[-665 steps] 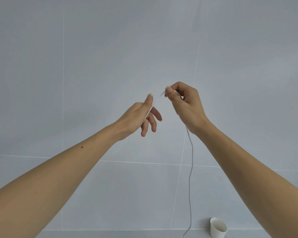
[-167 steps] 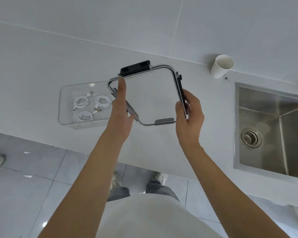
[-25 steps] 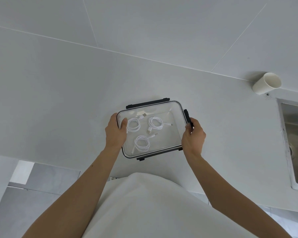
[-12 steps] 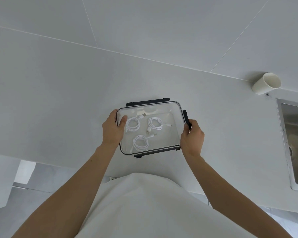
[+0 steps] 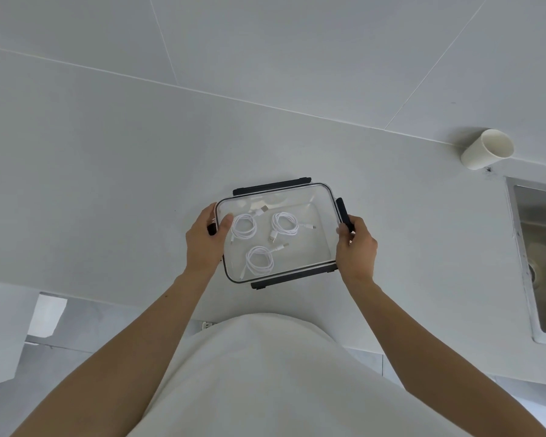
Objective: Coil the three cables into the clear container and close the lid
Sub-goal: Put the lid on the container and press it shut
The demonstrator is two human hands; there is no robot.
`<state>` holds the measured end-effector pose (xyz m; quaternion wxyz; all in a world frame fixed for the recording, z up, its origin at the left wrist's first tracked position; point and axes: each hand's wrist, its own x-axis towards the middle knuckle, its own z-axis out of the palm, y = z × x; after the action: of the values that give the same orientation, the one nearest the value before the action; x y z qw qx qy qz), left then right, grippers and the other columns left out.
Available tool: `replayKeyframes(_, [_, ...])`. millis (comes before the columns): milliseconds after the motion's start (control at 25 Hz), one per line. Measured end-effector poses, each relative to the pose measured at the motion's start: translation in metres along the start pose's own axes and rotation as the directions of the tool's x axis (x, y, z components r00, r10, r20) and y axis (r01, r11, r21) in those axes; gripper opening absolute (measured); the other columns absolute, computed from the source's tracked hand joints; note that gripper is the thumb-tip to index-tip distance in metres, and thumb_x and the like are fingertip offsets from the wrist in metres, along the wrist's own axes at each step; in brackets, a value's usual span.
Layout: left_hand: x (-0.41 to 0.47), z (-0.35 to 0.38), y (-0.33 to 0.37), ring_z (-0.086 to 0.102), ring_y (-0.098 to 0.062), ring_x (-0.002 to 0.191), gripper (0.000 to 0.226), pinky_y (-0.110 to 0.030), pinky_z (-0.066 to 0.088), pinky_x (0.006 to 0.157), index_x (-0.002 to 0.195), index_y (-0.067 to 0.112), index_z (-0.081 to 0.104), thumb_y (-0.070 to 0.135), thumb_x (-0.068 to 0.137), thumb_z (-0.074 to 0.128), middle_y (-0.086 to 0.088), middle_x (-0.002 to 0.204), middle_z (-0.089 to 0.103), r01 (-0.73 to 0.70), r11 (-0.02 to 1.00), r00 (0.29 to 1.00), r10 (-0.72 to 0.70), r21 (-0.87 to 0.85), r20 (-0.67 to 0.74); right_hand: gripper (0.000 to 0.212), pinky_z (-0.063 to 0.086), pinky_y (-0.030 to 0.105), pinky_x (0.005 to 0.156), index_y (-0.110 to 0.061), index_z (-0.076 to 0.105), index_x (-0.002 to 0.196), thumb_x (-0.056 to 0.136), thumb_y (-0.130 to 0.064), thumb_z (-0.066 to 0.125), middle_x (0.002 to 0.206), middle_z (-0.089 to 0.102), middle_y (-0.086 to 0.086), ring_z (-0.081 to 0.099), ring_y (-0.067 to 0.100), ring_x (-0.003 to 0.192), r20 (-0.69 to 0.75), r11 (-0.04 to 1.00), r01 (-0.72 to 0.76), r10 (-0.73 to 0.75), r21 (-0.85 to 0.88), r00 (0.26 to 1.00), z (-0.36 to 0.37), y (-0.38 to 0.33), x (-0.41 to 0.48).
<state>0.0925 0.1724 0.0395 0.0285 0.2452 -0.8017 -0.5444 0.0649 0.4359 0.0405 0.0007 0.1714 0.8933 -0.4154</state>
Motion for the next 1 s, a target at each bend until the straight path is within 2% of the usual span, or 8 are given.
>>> replayKeyframes(120, [0.002, 0.003, -0.002, 0.047, -0.022, 0.128, 0.051, -0.031, 0.036, 0.111, 0.142, 0.011, 0.043, 0.033, 0.098, 0.054, -0.010, 0.142, 0.050, -0.029, 0.985, 1.000, 0.029, 0.172, 0.001, 0.022, 0.047, 0.033, 0.067, -0.014, 0.057, 0.119, 0.101, -0.017, 0.044, 0.095, 0.069, 0.009, 0.059, 0.023, 0.075, 0.066, 0.999, -0.019, 0.016, 0.050, 0.998, -0.007, 0.001, 0.005])
replayKeyframes(200, [-0.003, 0.007, 0.000, 0.024, -0.033, 0.144, 0.061, -0.043, 0.023, 0.118, 0.150, 0.007, 0.027, 0.034, 0.099, 0.049, -0.018, 0.156, 0.027, -0.066, 0.933, 0.997, 0.078, 0.353, -0.018, 0.032, 0.048, 0.033, 0.082, -0.012, 0.048, 0.134, 0.103, -0.016, 0.040, 0.121, 0.064, 0.011, 0.061, 0.026, 0.098, 0.080, 1.000, -0.017, 0.016, 0.021, 0.997, -0.010, 0.001, 0.006])
replayKeyframes(320, [-0.022, 0.016, 0.009, 0.008, -0.033, 0.149, 0.071, -0.041, 0.013, 0.119, 0.152, 0.007, 0.021, 0.040, 0.097, 0.051, -0.018, 0.161, 0.011, -0.178, 0.867, 0.981, 0.192, 0.466, 0.018, 0.042, 0.040, 0.038, 0.109, -0.006, 0.037, 0.144, 0.103, -0.010, 0.041, 0.149, 0.044, 0.012, 0.043, 0.028, 0.137, 0.026, 0.968, 0.188, -0.186, -0.169, 0.982, -0.010, -0.003, 0.002])
replayKeyframes(440, [-0.031, 0.027, 0.007, -0.003, -0.031, 0.151, 0.085, -0.038, 0.006, 0.120, 0.154, 0.008, 0.012, 0.053, 0.093, 0.050, -0.017, 0.163, -0.001, -0.185, 0.833, 0.983, 0.159, 0.521, 0.096, 0.046, 0.032, 0.045, 0.118, 0.001, 0.038, 0.145, 0.101, -0.012, 0.047, 0.153, 0.039, 0.017, 0.036, 0.033, 0.143, 0.101, 0.867, 0.407, -0.395, -0.288, 0.913, -0.005, -0.010, -0.001])
replayKeyframes(640, [-0.031, 0.033, -0.003, -0.011, -0.030, 0.150, 0.092, -0.038, 0.006, 0.120, 0.155, 0.009, 0.003, 0.059, 0.091, 0.047, -0.016, 0.162, -0.014, -0.190, 0.810, 0.981, 0.128, 0.554, 0.149, 0.062, 0.021, 0.043, 0.123, -0.001, 0.024, 0.152, 0.103, -0.033, 0.045, 0.161, 0.025, 0.015, 0.019, 0.030, 0.151, 0.245, 0.858, 0.370, -0.297, -0.355, 0.923, 0.003, -0.007, 0.004])
replayKeyframes(760, [-0.031, 0.034, -0.006, -0.011, -0.028, 0.150, 0.093, -0.038, 0.012, 0.119, 0.155, 0.010, 0.003, 0.061, 0.090, 0.046, -0.014, 0.162, -0.013, -0.187, 0.810, 0.981, 0.127, 0.556, 0.145, 0.066, 0.033, 0.047, 0.117, -0.006, 0.021, 0.153, 0.102, -0.040, 0.045, 0.161, 0.024, 0.012, 0.025, 0.030, 0.148, 0.271, 0.904, 0.312, -0.235, -0.292, 0.934, 0.006, -0.001, 0.008])
replayKeyframes(840, [-0.032, 0.035, -0.006, -0.010, -0.027, 0.150, 0.092, -0.037, 0.014, 0.118, 0.155, 0.011, 0.005, 0.061, 0.090, 0.046, -0.012, 0.163, -0.013, -0.186, 0.816, 0.981, 0.125, 0.547, 0.147, 0.068, 0.031, 0.042, 0.118, -0.010, 0.016, 0.156, 0.102, -0.041, 0.045, 0.162, 0.021, 0.011, 0.023, 0.027, 0.150, 0.289, 0.942, 0.243, -0.172, -0.231, 0.942, 0.006, 0.000, 0.008])
replayKeyframes(1000, [-0.031, 0.035, -0.007, -0.006, -0.029, 0.151, 0.091, -0.039, 0.015, 0.118, 0.154, 0.010, 0.009, 0.062, 0.089, 0.045, -0.013, 0.163, -0.008, -0.186, 0.802, 0.982, 0.133, 0.567, 0.135, 0.068, 0.030, 0.039, 0.116, -0.012, 0.019, 0.156, 0.101, -0.040, 0.049, 0.160, 0.028, 0.008, 0.029, 0.026, 0.147, 0.274, 0.960, 0.227, -0.177, -0.163, 0.945, 0.003, -0.003, 0.007])
